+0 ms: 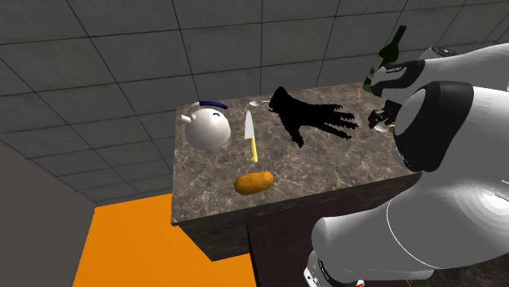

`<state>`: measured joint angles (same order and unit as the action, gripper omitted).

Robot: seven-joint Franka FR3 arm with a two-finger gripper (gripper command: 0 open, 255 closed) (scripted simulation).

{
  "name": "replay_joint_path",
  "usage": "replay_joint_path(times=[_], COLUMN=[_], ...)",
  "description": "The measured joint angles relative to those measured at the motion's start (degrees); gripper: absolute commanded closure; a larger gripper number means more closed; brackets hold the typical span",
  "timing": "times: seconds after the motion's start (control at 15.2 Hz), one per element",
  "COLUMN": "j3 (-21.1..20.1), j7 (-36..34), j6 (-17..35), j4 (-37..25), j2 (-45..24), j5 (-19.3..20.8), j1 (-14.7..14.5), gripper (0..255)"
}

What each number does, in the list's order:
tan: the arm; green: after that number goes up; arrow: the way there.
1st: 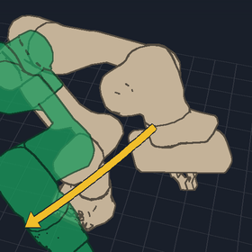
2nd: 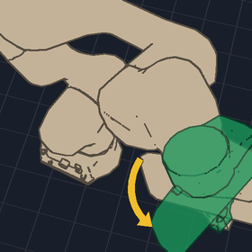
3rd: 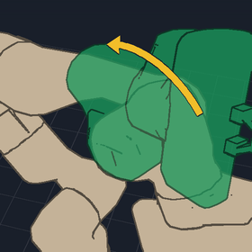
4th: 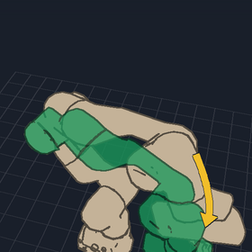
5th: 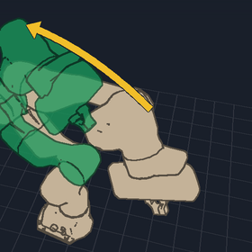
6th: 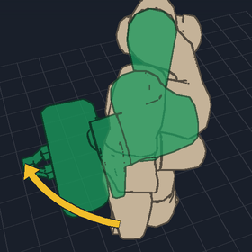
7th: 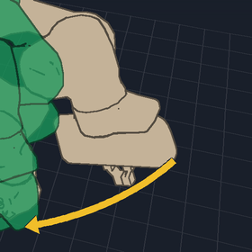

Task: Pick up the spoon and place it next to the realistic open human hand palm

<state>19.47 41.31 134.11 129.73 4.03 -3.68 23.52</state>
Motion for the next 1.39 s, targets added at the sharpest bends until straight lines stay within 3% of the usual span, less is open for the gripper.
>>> replay_joint_path(times=[0.59,1.06,1.12,1.39], j3=[0.11,0.15,0.16,0.16], j7=[2.26,2.94,2.95,2.97], j6=[7.01,8.17,8.17,8.17], j4=[3.23,3.40,3.38,3.41], j2=[-4.08,-5.13,-5.14,-5.18], j5=[-2.73,-3.45,-3.45,-3.46], j1=[-0.17,-0.10,-0.09,-0.09], gripper=[255,255,0,0])
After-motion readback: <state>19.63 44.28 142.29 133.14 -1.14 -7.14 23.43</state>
